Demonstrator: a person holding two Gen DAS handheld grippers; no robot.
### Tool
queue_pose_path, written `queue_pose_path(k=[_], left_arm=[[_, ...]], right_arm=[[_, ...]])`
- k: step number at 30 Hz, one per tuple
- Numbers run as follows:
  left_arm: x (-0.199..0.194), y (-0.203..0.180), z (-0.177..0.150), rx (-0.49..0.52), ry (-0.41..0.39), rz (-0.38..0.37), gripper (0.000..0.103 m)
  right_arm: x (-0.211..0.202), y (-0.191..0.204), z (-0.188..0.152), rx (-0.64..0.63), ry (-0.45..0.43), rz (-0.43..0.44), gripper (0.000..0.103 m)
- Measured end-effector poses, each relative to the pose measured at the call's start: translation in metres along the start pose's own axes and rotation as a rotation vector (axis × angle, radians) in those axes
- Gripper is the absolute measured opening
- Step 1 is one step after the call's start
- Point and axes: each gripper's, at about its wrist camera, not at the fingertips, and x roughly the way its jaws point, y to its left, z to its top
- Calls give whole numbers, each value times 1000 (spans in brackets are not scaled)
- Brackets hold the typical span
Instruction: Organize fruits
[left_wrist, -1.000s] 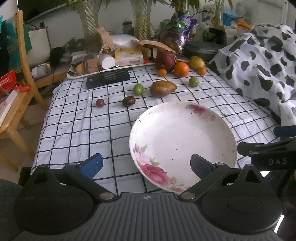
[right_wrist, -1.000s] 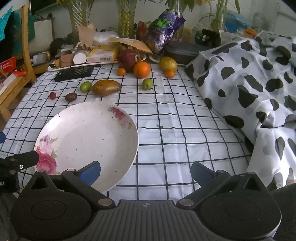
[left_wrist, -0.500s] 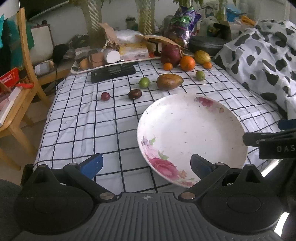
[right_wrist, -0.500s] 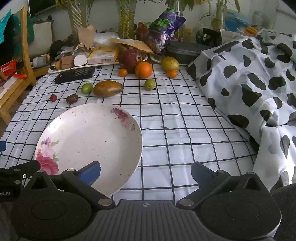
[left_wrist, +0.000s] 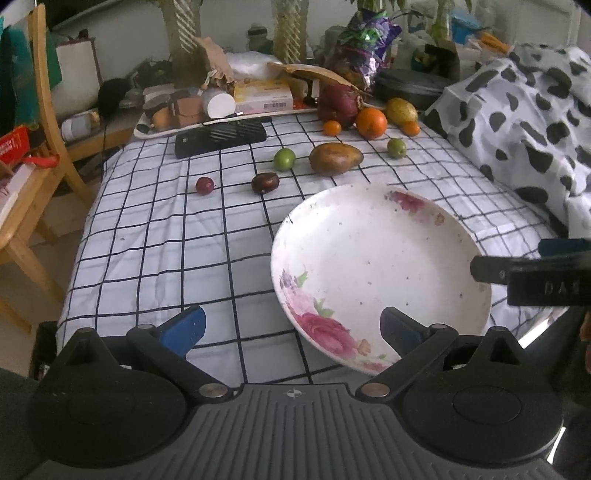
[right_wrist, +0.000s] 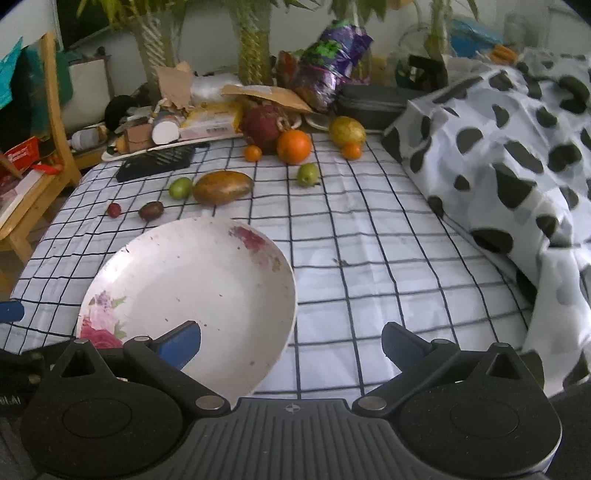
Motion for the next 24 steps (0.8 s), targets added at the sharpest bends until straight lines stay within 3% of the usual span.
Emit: queue_pose_path(k=[9, 21, 22, 23, 24], left_arm=[[10, 15, 22, 7, -44, -32, 102], [44, 45, 55, 51, -28, -30, 101], [46, 49, 58, 44, -30, -29, 99], [49, 54, 61, 33, -30, -30, 87], [52, 58, 64, 24, -24, -32, 84]], right_arm=[[14, 2, 12, -62, -26, 20, 103], [52, -9, 46, -109, -27, 12, 103], [55, -11, 49, -104, -21, 10, 103], [59, -12, 52, -99, -17, 9, 103], [62, -14, 54, -93, -13, 9, 103]])
